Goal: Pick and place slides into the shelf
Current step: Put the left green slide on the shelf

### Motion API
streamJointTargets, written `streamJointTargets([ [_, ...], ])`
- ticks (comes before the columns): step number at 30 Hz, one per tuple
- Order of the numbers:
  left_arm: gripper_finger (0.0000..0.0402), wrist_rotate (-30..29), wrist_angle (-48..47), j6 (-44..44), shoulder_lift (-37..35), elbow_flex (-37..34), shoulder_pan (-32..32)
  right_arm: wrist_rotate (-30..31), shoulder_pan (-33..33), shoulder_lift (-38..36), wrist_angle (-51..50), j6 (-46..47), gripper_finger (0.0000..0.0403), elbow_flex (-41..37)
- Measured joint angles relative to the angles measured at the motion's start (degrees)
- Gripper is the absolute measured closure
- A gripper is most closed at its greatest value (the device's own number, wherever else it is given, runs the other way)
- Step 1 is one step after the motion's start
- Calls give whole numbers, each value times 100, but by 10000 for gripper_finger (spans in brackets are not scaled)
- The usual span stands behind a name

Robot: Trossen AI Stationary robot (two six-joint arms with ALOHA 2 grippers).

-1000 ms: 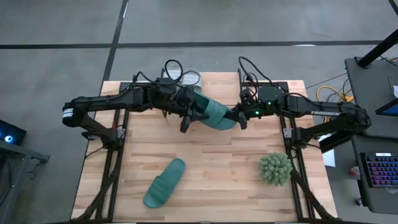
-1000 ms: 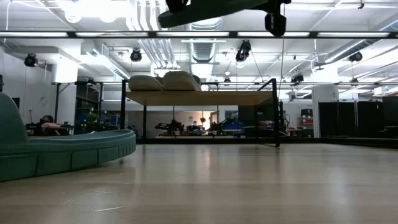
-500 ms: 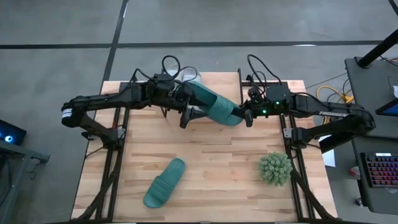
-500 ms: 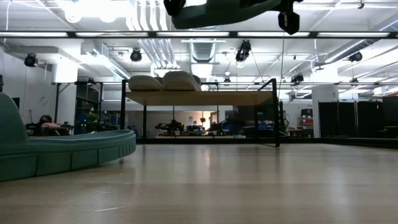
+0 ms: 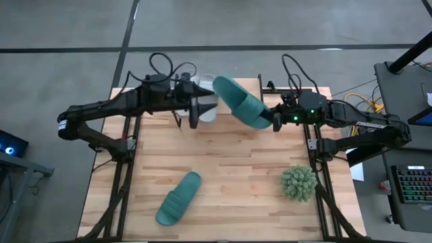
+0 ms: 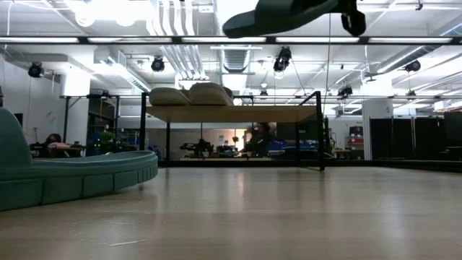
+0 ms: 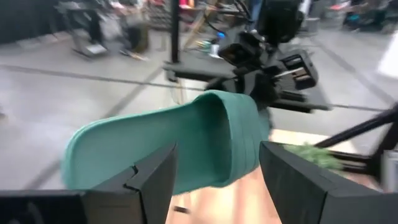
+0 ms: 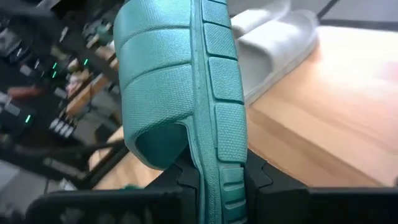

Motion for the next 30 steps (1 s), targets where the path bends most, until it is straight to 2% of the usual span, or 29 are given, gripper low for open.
streamJointTargets([
  [6, 189, -1289, 9, 1128, -60, 12, -461, 695, -2, 80, 35, 248, 364, -8],
  [10, 189, -2152, 182, 2032, 58, 25, -868, 911, -2, 176, 48, 383, 364, -40],
  [13, 189, -2705, 297, 2344, 181, 24, -1061, 952, -2, 212, 199, 405, 365, -53],
  [19, 189, -3177, 490, 2636, 176, 23, -1227, 1284, -4, 245, 963, 692, 365, -231],
  [24, 189, -3597, 455, 2647, 176, 11, -1271, 1537, -11, 240, 1833, 1187, 365, -687],
  [30, 189, -3801, 456, 2735, 220, -11, -1273, 1554, -11, 241, 3881, 2112, 365, -1606],
])
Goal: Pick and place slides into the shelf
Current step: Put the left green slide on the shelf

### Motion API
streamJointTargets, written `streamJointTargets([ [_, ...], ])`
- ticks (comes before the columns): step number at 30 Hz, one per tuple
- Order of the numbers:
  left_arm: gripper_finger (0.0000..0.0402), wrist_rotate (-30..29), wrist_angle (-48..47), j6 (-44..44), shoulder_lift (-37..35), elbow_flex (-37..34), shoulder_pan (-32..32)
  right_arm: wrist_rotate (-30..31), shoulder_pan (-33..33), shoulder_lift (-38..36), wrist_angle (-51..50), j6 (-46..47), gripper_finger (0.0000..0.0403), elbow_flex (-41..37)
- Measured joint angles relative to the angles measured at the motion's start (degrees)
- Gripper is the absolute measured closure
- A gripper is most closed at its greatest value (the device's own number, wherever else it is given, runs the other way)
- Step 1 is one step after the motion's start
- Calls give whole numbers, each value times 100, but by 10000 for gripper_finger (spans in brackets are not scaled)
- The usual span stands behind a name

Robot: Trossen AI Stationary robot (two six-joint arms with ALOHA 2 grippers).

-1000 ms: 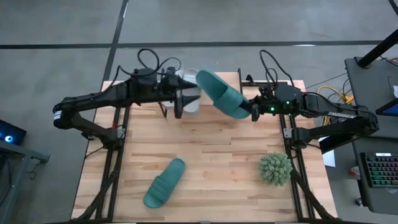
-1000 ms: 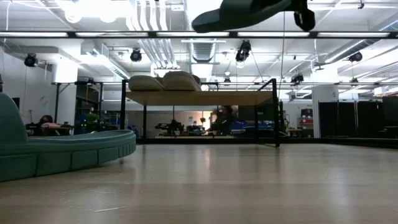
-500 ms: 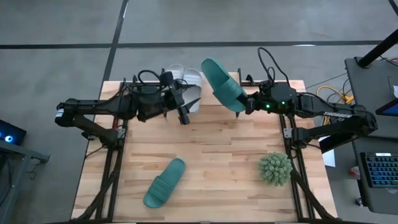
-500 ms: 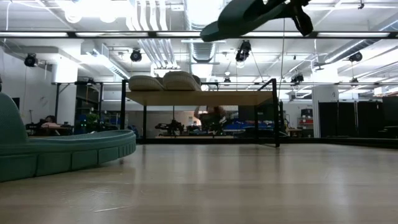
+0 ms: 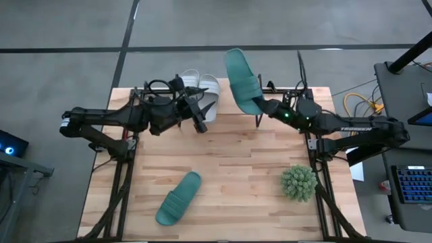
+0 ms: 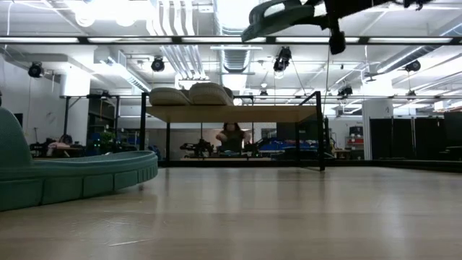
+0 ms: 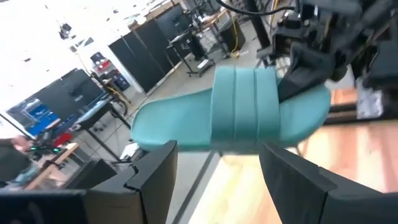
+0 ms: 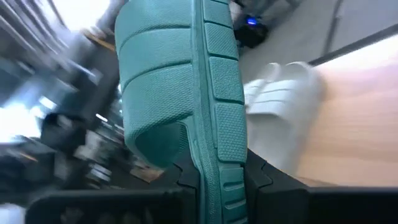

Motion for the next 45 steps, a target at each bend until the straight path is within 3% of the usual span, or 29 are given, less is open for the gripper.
streamJointTargets([
  [3, 189, -90, 0, 301, 26, 2, -10, 60, 0, 32, 1161, 465, 365, -487],
  [7, 189, -225, 219, 642, 95, 7, -26, 348, -1, 32, 1799, 831, 365, -856],
  [18, 189, -90, 667, 1201, 419, 7, -66, 328, 0, 28, 1860, 641, 365, -788],
  [25, 189, 70, 1422, 2516, 950, 57, -113, 333, 0, 26, 1768, 616, 365, -753],
  [38, 189, -203, 1803, 3684, 1950, 673, -131, 280, 6, 26, 1579, 506, 365, -755],
  [45, 189, -690, 1842, 4130, 2339, 1087, -131, 264, 39, 26, 1502, 487, 365, -761],
])
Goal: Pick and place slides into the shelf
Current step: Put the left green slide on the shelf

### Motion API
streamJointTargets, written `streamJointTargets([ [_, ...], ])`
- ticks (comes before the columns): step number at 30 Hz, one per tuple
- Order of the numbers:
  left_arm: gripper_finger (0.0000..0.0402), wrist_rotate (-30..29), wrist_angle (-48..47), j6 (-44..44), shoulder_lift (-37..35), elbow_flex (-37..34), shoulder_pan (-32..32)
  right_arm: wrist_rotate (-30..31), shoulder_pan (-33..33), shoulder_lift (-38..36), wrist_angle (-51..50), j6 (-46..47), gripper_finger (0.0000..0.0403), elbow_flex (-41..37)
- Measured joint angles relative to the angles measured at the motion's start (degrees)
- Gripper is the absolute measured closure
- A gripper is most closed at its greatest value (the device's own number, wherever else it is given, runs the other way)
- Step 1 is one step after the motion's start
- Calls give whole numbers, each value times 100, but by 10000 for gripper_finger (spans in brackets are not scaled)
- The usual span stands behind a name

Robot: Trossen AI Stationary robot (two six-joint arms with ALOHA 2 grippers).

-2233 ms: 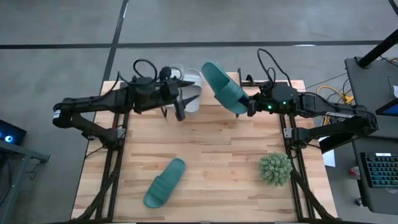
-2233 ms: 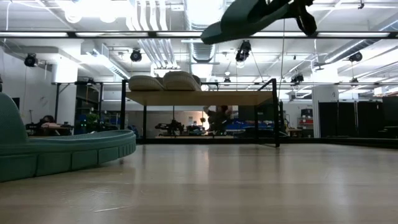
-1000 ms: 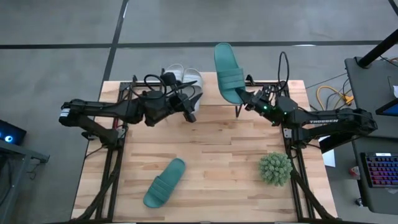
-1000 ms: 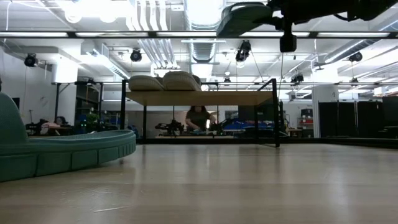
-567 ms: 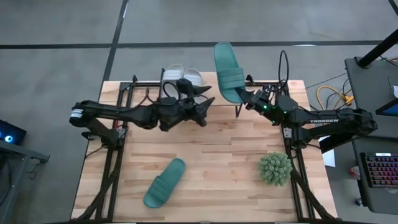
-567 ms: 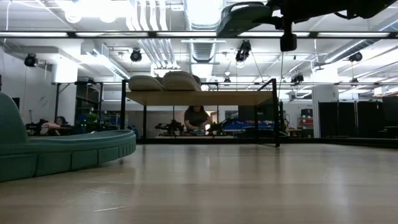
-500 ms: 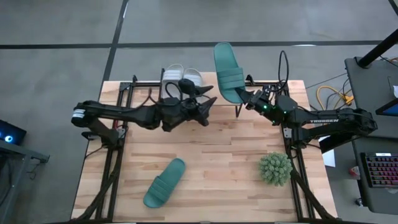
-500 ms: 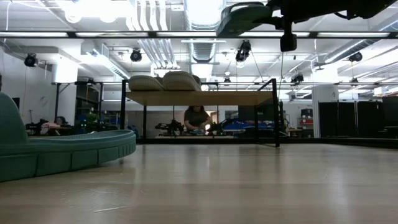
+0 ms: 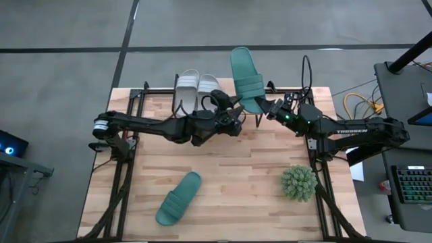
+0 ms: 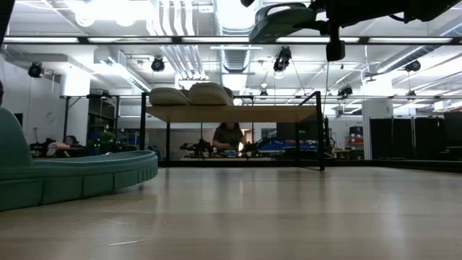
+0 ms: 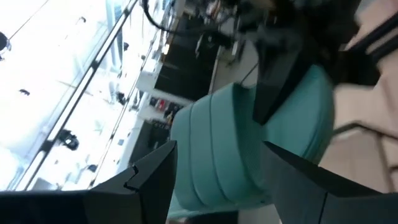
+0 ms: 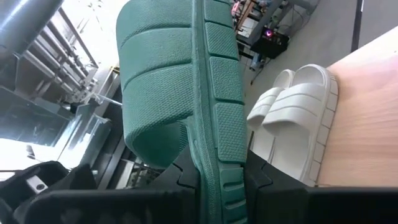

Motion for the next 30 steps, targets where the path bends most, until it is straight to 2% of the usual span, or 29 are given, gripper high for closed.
streamJointTargets([
  [5, 189, -174, -14, 479, 241, 210, 3, -2, 34, 0, -24, -3, 365, 0],
  [15, 189, -562, 137, 1182, 320, 198, 21, -3, 88, 0, -86, -22, 365, 0],
  [30, 189, -151, 91, 1297, 321, 130, 155, -26, 133, 0, -71, -60, 365, 0],
])
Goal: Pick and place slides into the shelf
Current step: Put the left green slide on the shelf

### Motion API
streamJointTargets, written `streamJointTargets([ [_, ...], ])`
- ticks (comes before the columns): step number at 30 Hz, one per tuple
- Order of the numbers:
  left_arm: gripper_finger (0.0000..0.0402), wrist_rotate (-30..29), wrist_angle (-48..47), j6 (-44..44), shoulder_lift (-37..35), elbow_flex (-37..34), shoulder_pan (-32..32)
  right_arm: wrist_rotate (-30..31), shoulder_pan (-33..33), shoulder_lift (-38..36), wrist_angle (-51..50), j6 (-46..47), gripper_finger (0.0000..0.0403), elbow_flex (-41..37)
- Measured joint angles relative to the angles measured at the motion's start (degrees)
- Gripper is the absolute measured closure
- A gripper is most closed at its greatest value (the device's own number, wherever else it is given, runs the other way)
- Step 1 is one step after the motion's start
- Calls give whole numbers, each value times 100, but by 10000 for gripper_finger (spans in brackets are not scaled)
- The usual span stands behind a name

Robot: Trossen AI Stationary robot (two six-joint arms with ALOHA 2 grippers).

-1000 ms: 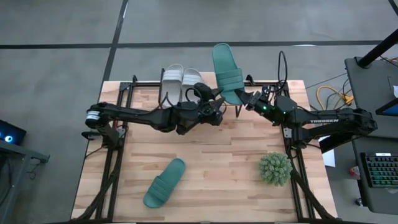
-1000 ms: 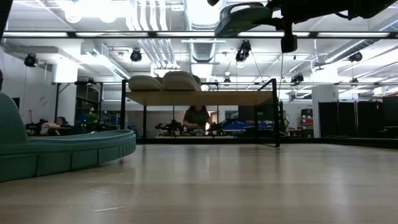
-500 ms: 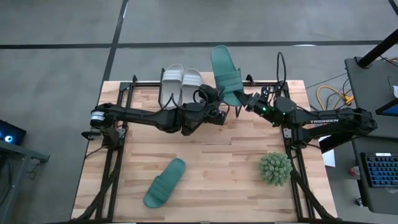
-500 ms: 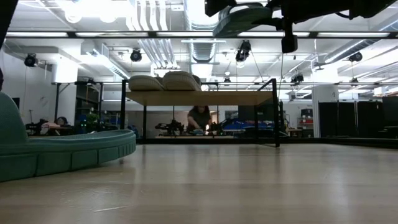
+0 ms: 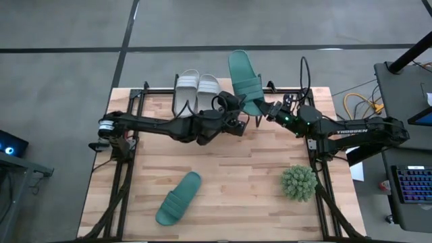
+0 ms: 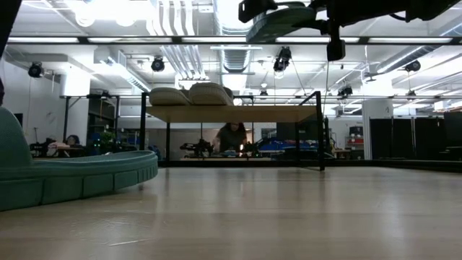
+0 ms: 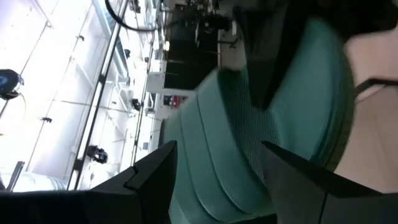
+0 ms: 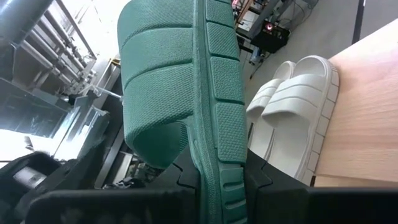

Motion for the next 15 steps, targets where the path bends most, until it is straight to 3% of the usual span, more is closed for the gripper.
streamJointTargets([
  [15, 189, -90, 71, 268, 9, -24, 142, 29, 99, 2, -78, -89, 365, 103],
])
